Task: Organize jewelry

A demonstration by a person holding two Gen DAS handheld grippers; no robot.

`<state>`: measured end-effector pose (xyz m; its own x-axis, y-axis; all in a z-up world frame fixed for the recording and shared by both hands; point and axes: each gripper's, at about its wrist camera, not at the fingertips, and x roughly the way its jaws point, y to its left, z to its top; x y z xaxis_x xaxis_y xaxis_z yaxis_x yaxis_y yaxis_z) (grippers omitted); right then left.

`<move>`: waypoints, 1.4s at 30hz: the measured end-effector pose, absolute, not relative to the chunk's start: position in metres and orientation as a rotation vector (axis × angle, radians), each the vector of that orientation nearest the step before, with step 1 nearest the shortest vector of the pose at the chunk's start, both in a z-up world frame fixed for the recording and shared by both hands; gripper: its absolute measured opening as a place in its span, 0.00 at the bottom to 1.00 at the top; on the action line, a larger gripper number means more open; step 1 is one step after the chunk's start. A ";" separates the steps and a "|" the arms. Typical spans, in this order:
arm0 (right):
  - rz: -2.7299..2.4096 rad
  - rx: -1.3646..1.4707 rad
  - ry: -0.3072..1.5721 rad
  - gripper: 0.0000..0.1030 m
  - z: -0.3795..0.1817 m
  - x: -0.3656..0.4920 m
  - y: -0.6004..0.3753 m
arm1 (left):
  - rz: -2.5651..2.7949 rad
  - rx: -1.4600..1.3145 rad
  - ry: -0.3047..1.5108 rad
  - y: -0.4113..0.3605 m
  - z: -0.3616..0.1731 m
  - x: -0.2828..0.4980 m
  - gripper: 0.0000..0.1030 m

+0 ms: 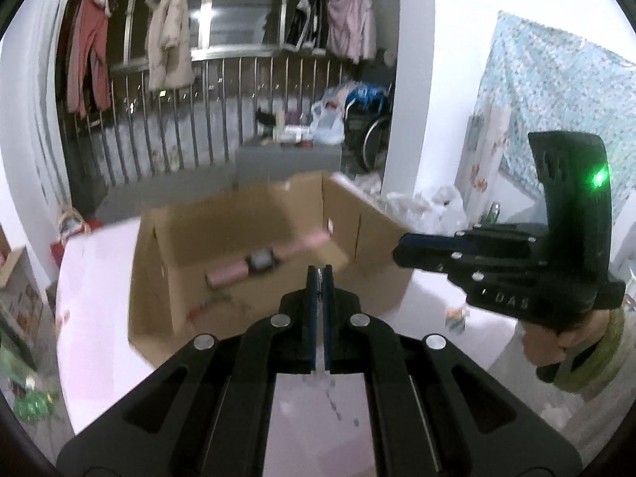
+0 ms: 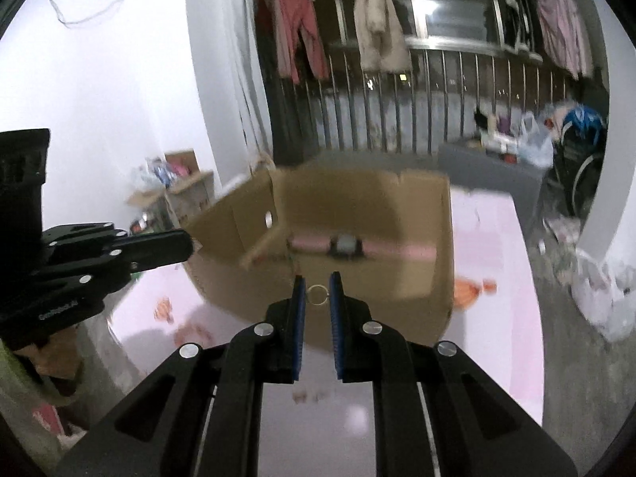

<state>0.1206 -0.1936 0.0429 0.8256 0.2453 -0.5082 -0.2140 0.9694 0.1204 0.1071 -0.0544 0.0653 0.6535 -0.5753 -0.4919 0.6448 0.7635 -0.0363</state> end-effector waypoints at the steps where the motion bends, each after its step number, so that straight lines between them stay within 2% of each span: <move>1: 0.242 0.058 0.539 0.12 0.046 0.125 -0.195 | -0.696 0.150 0.495 -0.057 0.071 0.112 0.01; 6: 0.230 0.064 0.545 0.12 0.049 0.154 -0.198 | -0.713 0.131 0.519 -0.072 0.076 0.147 0.01; 14: 0.191 0.074 0.613 0.13 0.031 0.193 -0.206 | -0.662 0.119 0.650 -0.091 0.041 0.206 0.02; 15: 0.188 0.074 0.625 0.13 0.028 0.196 -0.207 | -0.660 0.119 0.662 -0.091 0.036 0.206 0.04; 17: 0.183 0.085 0.635 0.15 0.026 0.199 -0.210 | -0.654 0.110 0.689 -0.091 0.028 0.213 0.14; 18: 0.182 0.092 0.639 0.17 0.025 0.200 -0.211 | -0.646 0.100 0.697 -0.089 0.025 0.215 0.23; 19: 0.180 0.098 0.639 0.22 0.025 0.201 -0.212 | -0.643 0.091 0.699 -0.087 0.023 0.216 0.27; 22: 0.179 0.109 0.624 0.29 0.027 0.197 -0.216 | -0.633 0.077 0.690 -0.082 0.024 0.214 0.34; 35: 0.253 0.117 0.564 0.30 0.036 0.123 -0.227 | -0.618 0.077 0.617 -0.044 0.040 0.156 0.36; 42: 0.300 0.103 0.709 0.30 -0.006 0.098 -0.216 | -0.741 0.092 0.669 -0.035 0.021 0.103 0.36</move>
